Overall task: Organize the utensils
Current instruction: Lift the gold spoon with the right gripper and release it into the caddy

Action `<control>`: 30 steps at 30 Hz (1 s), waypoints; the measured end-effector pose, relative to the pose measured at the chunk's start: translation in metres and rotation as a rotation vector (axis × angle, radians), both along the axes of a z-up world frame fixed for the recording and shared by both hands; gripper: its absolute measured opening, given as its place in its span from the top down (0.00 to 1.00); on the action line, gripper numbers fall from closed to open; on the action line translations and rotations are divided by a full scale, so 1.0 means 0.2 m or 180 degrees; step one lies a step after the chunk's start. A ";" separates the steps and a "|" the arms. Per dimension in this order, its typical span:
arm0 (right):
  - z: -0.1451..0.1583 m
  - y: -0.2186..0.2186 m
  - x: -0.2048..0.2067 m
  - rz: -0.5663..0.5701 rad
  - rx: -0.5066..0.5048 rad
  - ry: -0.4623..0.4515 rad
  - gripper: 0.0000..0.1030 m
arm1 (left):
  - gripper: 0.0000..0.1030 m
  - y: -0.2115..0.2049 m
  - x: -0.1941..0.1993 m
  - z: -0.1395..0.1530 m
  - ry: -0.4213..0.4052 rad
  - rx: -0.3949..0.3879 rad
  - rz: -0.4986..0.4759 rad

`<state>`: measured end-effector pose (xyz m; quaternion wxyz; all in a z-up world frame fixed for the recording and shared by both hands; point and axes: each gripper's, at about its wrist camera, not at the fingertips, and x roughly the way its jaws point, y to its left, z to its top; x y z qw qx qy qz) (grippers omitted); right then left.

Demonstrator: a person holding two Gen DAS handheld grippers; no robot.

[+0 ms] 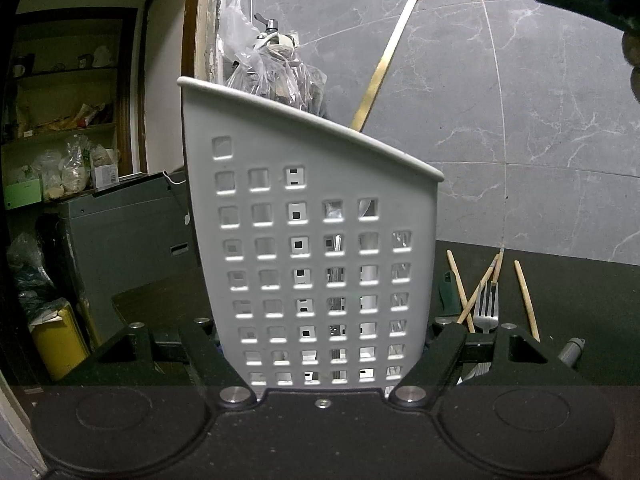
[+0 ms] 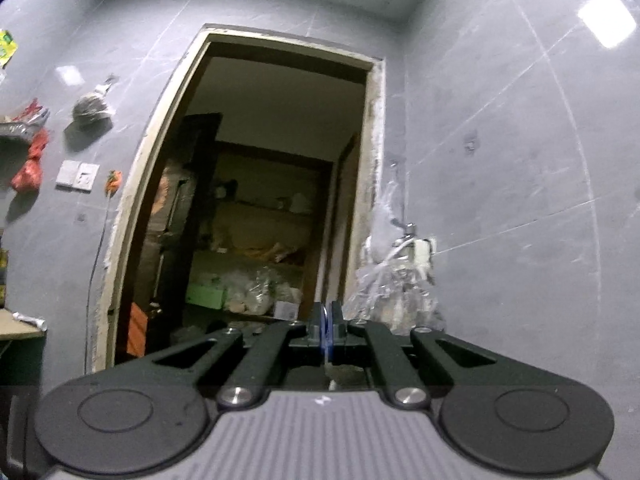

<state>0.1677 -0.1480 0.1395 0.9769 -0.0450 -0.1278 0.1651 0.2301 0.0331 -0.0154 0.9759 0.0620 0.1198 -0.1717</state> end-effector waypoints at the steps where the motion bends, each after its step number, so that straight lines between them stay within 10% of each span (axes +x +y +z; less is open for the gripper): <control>1: 0.00 0.02 0.01 0.0021 -0.0017 0.0015 0.99 | 0.26 0.00 0.00 0.00 0.0001 0.0000 0.0001; 30: -0.25 0.21 0.17 0.0221 -0.0563 0.0726 0.98 | 0.26 0.00 0.00 0.00 0.0001 0.0004 -0.0001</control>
